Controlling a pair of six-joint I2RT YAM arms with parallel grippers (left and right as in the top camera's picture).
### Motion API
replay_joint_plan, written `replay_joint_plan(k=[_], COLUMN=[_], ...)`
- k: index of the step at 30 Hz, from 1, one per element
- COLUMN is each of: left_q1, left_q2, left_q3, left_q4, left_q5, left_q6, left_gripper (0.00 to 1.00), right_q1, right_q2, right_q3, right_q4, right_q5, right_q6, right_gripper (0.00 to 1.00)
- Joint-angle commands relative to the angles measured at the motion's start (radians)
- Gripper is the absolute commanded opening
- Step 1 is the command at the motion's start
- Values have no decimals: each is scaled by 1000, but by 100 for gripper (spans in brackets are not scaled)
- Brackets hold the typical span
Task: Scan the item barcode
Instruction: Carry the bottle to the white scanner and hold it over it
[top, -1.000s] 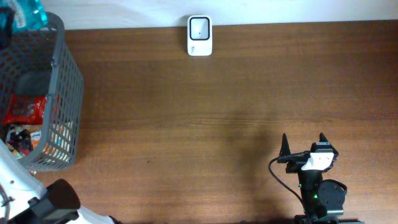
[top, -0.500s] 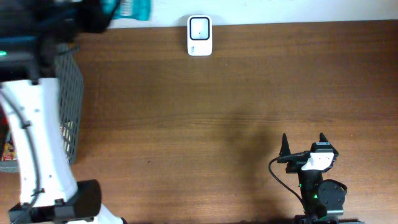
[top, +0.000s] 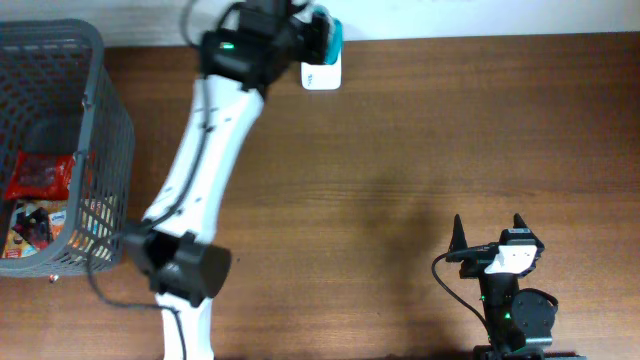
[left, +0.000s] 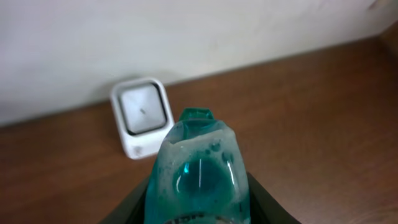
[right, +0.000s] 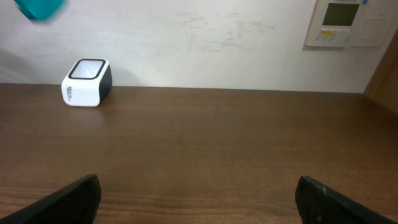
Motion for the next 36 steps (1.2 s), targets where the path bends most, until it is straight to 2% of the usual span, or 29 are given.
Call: replay_joint_plan(k=[1,7,18,23,30,36], left_q1=[-60,-141,-174,-181,-218,-229], left_q2=[66,186,294,319,321,325], left_q3=[25,25,25,25,25,25], left_q4=[35,103,116,114,103,107], left_q5=[-31,-31,-56,-55,-50,-67], left_q6=[-69,-69,-70,-148,-148,-147], left_gripper=[7,10,12,13,14,21], right_q1=[-5,-5,-5,-5,-5,-5], right_q2=[-6,-6,-6,-6,-6,-6], right_q3=[-7,-7,-7,-7,-7,-7], right_q4=[-4,-4,-5,-4,-4,-5], right_q5=[15,16,15,15,15,15], right_q6=[0,0,0,0,0,0], right_gripper=[99,99,99,98,99,98])
